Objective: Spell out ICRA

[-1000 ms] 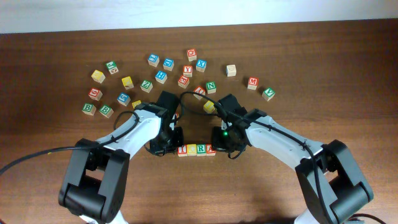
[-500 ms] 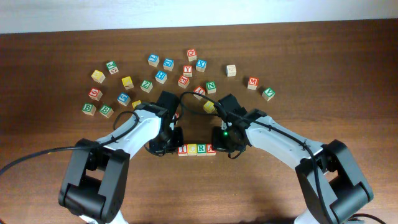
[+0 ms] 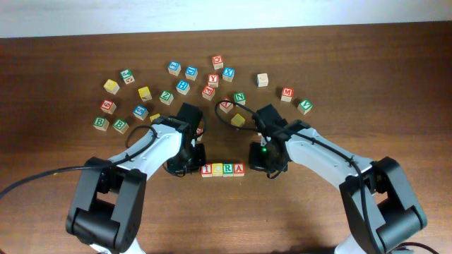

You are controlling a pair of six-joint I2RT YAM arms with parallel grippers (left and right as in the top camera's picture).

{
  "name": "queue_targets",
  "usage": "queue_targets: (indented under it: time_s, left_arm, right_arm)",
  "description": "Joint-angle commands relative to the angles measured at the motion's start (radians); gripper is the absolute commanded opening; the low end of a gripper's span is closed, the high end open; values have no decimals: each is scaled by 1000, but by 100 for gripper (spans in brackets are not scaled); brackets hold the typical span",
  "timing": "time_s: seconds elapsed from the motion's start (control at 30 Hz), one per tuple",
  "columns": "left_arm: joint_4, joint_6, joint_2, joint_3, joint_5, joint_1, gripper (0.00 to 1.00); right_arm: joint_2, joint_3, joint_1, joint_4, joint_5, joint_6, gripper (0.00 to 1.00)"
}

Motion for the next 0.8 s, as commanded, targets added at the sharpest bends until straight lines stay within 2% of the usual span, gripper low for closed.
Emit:
queue_targets:
  time_s: [0.0, 0.1, 0.17, 0.27, 0.37, 0.47, 0.5, 0.53, 0.57, 0.63, 0.77]
  left_arm:
    - [-37, -3, -2, 27, -27, 11, 16]
    - [-91, -2, -26, 66, -75, 25, 17]
    - [-116, -2, -89, 79, -75, 37, 18]
    - [-137, -3, -192, 79, -77, 38, 19]
    - [-174, -3, -365, 79, -78, 38, 23]
    - [-204, -3, -529, 79, -79, 38, 28]
    - [-208, -3, -587, 79, -86, 38, 33]
    - [-208, -3, -645, 79, -99, 38, 39]
    - [-208, -3, -700, 79, -116, 38, 58]
    - [-209, -3, -776, 79, -139, 38, 99]
    - [-209, -3, -798, 79, -145, 38, 99]
  right_arm:
    - [-6, 5, -2, -21, 16, -21, 9]
    - [-53, 6, -2, -42, 17, -24, 16]
    - [-130, 6, -2, -83, 25, -24, 28]
    - [-233, 6, 0, -149, 54, -23, 34]
    - [-446, 6, 0, -270, 119, -1, 46]
    - [-677, 6, 21, -348, 197, 35, 52]
    - [-764, 6, 43, -375, 236, 58, 55]
    - [-859, 5, 77, -404, 280, 79, 70]
    - [-937, 5, 109, -430, 316, 95, 95]
    - [-1070, 4, 160, -473, 356, 98, 98]
    - [-1167, 4, 170, -497, 359, 101, 98]
